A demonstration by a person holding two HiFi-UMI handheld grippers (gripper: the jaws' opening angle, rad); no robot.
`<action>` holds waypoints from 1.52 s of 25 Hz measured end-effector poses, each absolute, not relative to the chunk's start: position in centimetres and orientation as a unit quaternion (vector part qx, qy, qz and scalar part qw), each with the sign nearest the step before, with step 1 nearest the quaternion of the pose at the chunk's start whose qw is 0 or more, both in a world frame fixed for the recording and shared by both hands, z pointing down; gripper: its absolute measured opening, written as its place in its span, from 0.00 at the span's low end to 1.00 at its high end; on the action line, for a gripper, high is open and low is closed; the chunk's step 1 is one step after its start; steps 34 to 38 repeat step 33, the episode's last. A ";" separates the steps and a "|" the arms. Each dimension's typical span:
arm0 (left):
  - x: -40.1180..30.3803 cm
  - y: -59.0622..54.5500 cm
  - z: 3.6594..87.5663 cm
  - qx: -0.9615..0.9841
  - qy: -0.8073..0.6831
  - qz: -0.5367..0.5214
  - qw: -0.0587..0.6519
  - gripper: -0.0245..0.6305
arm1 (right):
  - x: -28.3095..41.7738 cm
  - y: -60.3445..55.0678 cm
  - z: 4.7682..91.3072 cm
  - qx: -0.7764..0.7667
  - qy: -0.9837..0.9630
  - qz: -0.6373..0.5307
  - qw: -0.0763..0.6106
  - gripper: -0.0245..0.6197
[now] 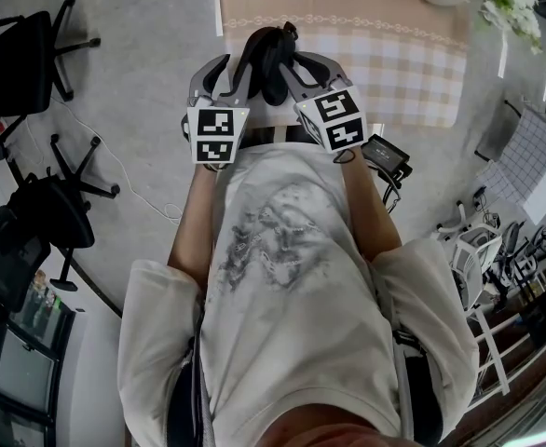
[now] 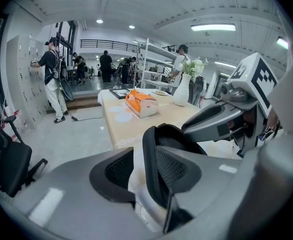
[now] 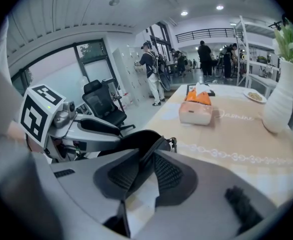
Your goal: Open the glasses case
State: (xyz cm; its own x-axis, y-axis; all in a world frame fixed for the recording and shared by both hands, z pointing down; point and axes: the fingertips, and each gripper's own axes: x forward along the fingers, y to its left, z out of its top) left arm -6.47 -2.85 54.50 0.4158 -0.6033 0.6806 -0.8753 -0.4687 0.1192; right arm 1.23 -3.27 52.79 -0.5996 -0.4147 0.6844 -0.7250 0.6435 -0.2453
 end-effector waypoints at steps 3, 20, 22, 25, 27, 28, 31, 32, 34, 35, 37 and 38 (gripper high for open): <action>-6.5 -2.9 54.5 0.808 -0.458 0.286 0.237 0.26 | 1.1 -3.2 52.7 0.331 -0.857 0.256 0.301 0.19; -6.5 -2.8 54.5 0.807 -0.459 0.285 0.239 0.26 | 1.2 -3.2 52.8 0.330 -0.858 0.256 0.299 0.18; -6.4 -2.9 54.6 0.806 -0.459 0.286 0.238 0.26 | 1.3 -3.2 52.9 0.330 -0.858 0.256 0.298 0.18; -6.3 -2.9 54.6 0.807 -0.459 0.286 0.238 0.26 | 1.4 -3.2 52.9 0.330 -0.858 0.256 0.298 0.18; -6.4 -2.9 54.6 0.807 -0.459 0.286 0.238 0.26 | 1.4 -3.2 52.9 0.330 -0.858 0.256 0.299 0.18; -6.5 -2.9 54.6 0.807 -0.459 0.286 0.238 0.26 | 1.3 -3.2 52.9 0.330 -0.858 0.256 0.299 0.18; -6.6 -3.0 54.6 0.806 -0.461 0.285 0.238 0.26 | 1.2 -3.3 53.0 0.330 -0.859 0.256 0.298 0.18; -6.6 -3.0 54.7 0.806 -0.461 0.285 0.238 0.26 | 1.2 -3.3 53.0 0.329 -0.859 0.255 0.298 0.18; -6.6 -3.0 54.7 0.806 -0.461 0.285 0.238 0.26 | 1.2 -3.3 53.0 0.329 -0.859 0.255 0.298 0.18; -6.6 -3.0 54.7 0.806 -0.461 0.285 0.238 0.26 | 1.2 -3.3 53.0 0.329 -0.859 0.255 0.298 0.18; -6.6 -3.0 54.7 0.806 -0.461 0.285 0.238 0.26 | 1.2 -3.3 53.0 0.329 -0.859 0.255 0.298 0.18; -6.6 -3.0 54.7 0.806 -0.461 0.285 0.238 0.26 | 1.2 -3.3 53.0 0.329 -0.859 0.255 0.298 0.18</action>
